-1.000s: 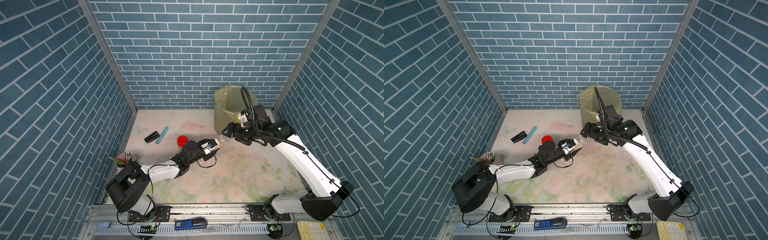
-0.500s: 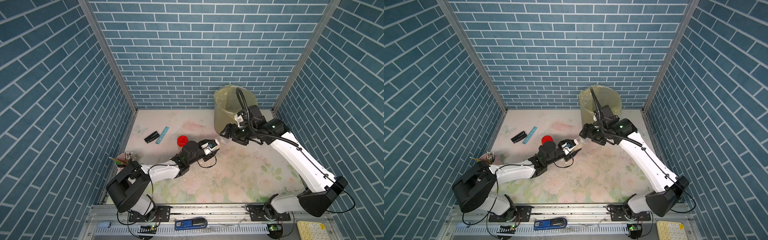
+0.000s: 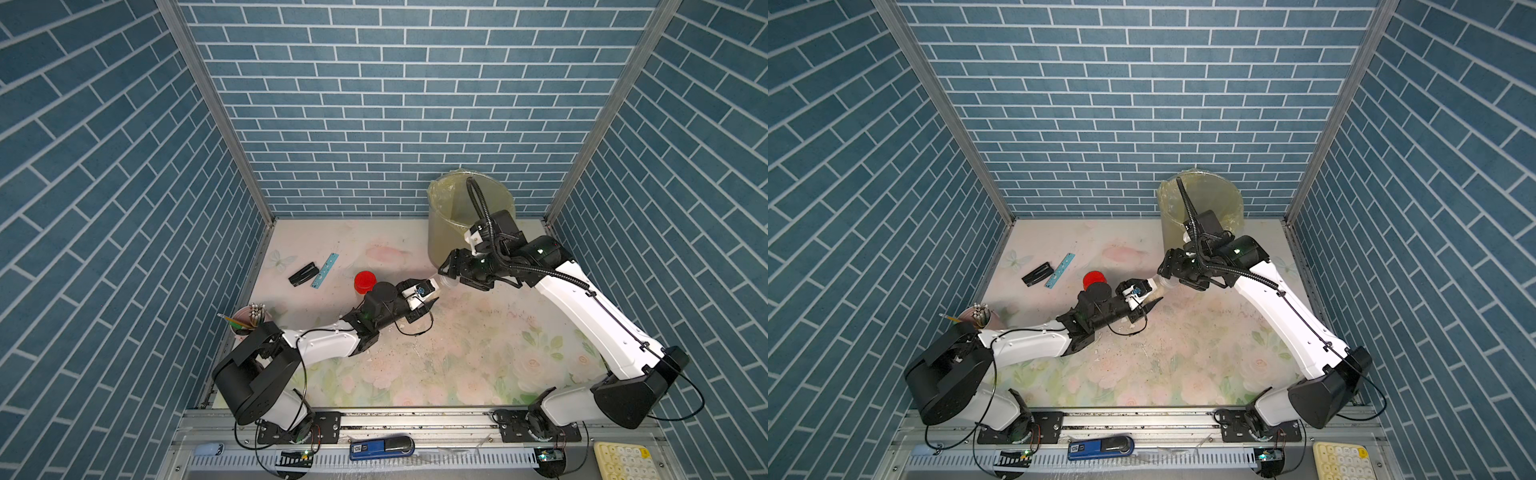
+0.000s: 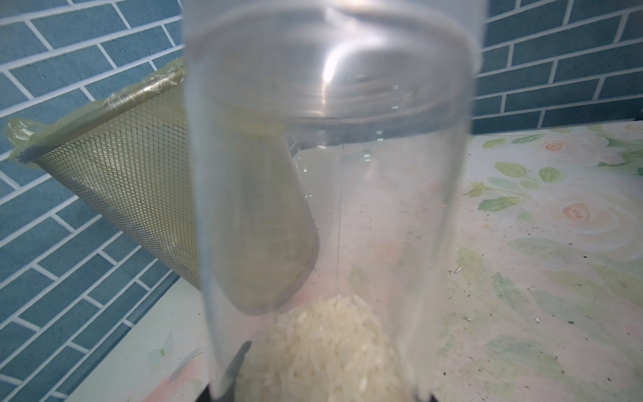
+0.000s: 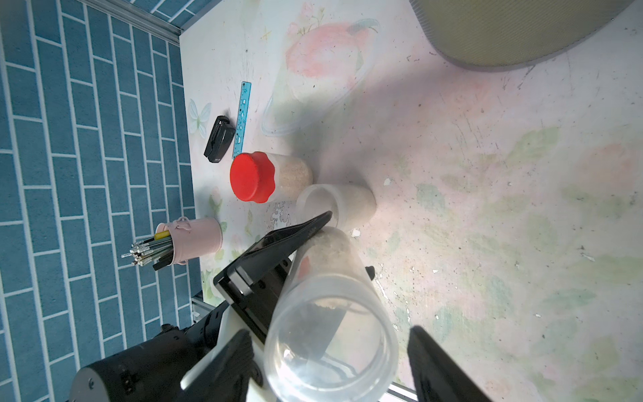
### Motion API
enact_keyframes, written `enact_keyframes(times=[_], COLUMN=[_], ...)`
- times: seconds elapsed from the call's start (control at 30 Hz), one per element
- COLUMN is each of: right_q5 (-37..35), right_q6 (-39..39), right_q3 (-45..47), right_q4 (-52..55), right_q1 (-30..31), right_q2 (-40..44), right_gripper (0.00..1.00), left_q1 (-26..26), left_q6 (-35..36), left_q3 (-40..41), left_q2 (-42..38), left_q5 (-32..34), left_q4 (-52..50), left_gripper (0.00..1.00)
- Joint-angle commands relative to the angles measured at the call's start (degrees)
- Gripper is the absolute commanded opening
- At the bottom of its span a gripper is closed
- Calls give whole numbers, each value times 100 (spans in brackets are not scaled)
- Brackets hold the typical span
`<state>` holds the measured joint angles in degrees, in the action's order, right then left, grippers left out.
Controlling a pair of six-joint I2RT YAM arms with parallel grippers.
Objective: Empty moldy rice from jars
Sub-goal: Unscrew the lid from the jar.
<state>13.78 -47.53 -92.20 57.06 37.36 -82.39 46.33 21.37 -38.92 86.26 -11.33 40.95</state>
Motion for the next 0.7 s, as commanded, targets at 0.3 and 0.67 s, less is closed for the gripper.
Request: enact_keyframes(times=[0.3, 0.67], right_q5=[157, 178], right_q6=[242, 277], right_q3=[24, 269], right_q4=[124, -1], right_q1=[62, 87], right_q2=[-58, 65], right_gripper=[67, 60], left_q1=[17, 17], left_q6=[3, 17], left_q3=[-81, -89], left_q2=[22, 3], left_q5=[87, 96], left_q4=[159, 137], left_gripper=[24, 24])
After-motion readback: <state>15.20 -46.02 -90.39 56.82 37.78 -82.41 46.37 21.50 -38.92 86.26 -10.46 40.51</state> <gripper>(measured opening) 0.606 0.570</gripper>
